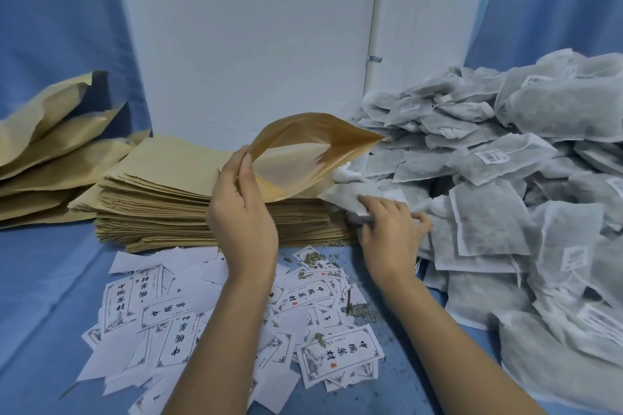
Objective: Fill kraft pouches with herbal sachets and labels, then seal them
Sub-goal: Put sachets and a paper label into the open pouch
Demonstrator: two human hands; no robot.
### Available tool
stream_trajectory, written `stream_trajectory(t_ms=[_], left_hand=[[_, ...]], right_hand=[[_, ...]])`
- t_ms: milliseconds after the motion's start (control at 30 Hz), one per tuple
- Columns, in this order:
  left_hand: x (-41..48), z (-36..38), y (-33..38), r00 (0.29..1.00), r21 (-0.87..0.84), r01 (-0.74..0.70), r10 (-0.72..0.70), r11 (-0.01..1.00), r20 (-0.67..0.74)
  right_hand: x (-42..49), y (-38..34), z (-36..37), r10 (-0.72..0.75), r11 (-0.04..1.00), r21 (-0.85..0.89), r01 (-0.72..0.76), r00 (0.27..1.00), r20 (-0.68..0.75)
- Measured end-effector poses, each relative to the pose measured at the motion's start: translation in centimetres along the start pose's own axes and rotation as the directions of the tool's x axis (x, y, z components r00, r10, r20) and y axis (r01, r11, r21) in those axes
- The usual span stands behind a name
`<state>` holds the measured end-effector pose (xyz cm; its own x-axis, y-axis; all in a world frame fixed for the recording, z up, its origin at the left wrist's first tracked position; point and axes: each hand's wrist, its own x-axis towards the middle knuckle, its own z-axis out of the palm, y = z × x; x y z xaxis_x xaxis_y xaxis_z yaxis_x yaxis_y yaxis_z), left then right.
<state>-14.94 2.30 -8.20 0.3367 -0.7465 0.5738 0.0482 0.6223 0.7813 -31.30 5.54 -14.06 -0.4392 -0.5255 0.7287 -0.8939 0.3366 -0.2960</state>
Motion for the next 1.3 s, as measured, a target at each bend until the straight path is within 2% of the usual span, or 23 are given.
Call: stream_trajectory(t_ms=[67, 133, 200, 267, 367, 467, 533, 567, 667, 767, 1000, 1033, 1067, 1167, 1200, 1300], left_hand=[[0.1, -0.1, 0.0, 1.0, 0.002, -0.01, 0.01, 1.0, -0.006], [0.3, -0.2, 0.1, 1.0, 0.0, -0.017, 0.017, 1.0, -0.016], [0.7, -0.4, 0.2, 0.999, 0.003, -0.021, 0.021, 1.0, -0.04], [1.0, -0.7, 0.4, 0.997, -0.002, -0.028, 0.028, 1.0, -0.075], [1.6, -1.1, 0.6, 0.992, -0.006, -0.037, 0.036, 0.999, -0.122], [1.9, -1.3, 0.7, 0.987, -0.004, -0.057, 0.056, 0.998, -0.148], [1.9, -1.5, 0.5, 0.985, 0.005, -0.076, 0.076, 0.997, -0.155], [1.9, -1.5, 0.4, 0.984, 0.007, -0.092, 0.092, 0.996, -0.15], [1.9, -1.8, -0.3, 0.972, 0.087, -0.22, 0.226, 0.972, -0.062], [1.7, -2.0, -1.4, 0.946, 0.216, -0.322, 0.323, 0.922, 0.032], [1.2, -1.9, -2.4, 0.94, 0.285, -0.342, 0.326, 0.896, 0.103], [1.1, -1.9, -2.4, 0.94, 0.291, -0.341, 0.324, 0.894, 0.107], [1.0, -1.8, -2.4, 0.939, 0.295, -0.343, 0.325, 0.892, 0.109], [0.8, -1.5, -2.2, 0.938, 0.305, -0.348, 0.33, 0.887, 0.109], [0.8, -1.5, -2.3, 0.936, 0.316, -0.351, 0.331, 0.881, 0.118], [0.3, -1.2, -2.4, 0.93, 0.364, -0.369, 0.333, 0.855, 0.157]], right_hand=[[0.0, -0.5, -0.4, -0.007, 0.991, 0.131, 0.026, 0.99, -0.143], [0.2, -1.3, -0.9, -0.038, 0.972, 0.207, 0.107, 0.949, -0.313], [0.5, -2.0, -1.3, -0.032, 0.939, 0.303, 0.16, 0.921, -0.388], [0.8, -2.8, -1.9, 0.07, 0.839, 0.528, 0.132, 0.936, -0.346], [1.2, -4.0, -3.3, 0.304, 0.602, 0.798, -0.043, 0.936, -0.179], [2.1, -4.5, -4.2, 0.428, 0.278, 0.95, -0.145, 0.904, 0.013], [2.7, -4.4, -4.1, 0.381, 0.05, 0.949, -0.31, 0.884, 0.269], [2.9, -4.3, -4.0, 0.309, -0.026, 0.92, -0.391, 0.872, 0.379], [2.7, -4.1, -4.1, 0.049, -0.202, 0.817, -0.541, 0.827, 0.56], [2.5, -4.2, -4.3, -0.092, -0.314, 0.764, -0.564, 0.819, 0.566], [2.5, -4.7, -5.2, -0.134, -0.542, 0.606, -0.583, 0.771, 0.622], [2.6, -4.8, -5.3, -0.132, -0.527, 0.616, -0.586, 0.772, 0.622], [2.7, -4.8, -5.3, -0.113, -0.449, 0.664, -0.598, 0.775, 0.622], [2.7, -4.9, -4.5, 0.094, -0.091, 0.772, -0.629, 0.766, 0.635], [2.7, -5.0, -4.2, 0.189, -0.02, 0.766, -0.643, 0.749, 0.634], [2.8, -5.3, -3.9, 0.347, 0.081, 0.768, -0.635, 0.74, 0.575]])
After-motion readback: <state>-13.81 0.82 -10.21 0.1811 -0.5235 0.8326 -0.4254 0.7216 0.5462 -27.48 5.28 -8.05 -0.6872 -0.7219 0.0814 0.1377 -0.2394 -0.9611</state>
